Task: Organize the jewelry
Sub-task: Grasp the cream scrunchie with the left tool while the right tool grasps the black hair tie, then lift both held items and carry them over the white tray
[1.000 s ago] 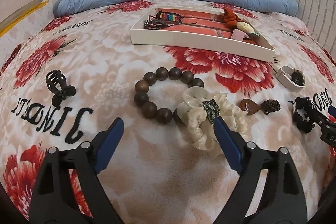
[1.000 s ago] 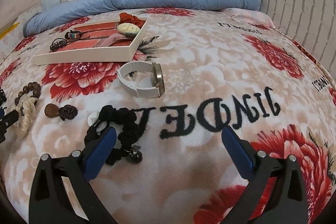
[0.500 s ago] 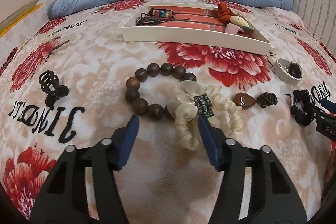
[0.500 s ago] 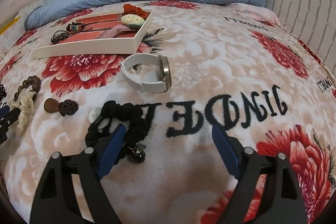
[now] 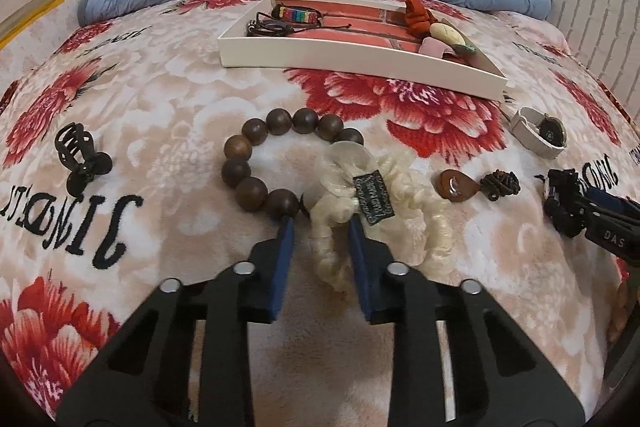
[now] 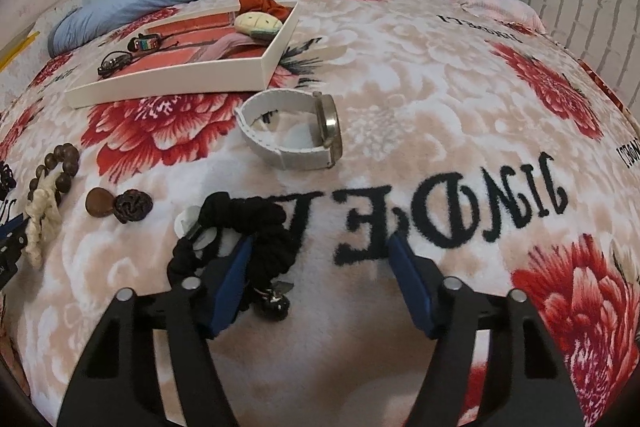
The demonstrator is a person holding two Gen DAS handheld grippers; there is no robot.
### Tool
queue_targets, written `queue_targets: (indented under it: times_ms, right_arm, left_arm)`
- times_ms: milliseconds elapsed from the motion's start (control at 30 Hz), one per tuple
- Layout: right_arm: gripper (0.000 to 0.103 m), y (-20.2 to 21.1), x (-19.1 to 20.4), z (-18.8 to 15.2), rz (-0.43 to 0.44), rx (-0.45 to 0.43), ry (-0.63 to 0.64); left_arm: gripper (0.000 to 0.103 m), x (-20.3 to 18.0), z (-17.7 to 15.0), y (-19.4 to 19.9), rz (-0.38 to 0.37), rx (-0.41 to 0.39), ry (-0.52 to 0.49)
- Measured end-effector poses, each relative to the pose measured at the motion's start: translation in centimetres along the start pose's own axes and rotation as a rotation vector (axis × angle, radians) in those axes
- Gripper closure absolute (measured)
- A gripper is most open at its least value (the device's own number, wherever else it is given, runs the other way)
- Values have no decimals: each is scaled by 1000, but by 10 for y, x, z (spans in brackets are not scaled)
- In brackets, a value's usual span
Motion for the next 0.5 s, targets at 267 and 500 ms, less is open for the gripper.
queue_targets:
  times_ms: [267,500]
  right_arm:
    - [68,0,6,1,35,6,16]
    - [89,3,2,2,93,-2,-7]
  left_arm:
    - [94,-1,0,-1,-8,9,0]
    - [97,3,0,3,-3,-1,4]
Point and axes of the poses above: each gripper's, at about its wrist camera, not at the fingertips, and y roughly against the way its jaws point, x to its left, z to its top, the point moved 2 cm from there along -y, roughly the way its jaws point, and after that the axes turned 11 degrees about -y, right-handed, at the moved point
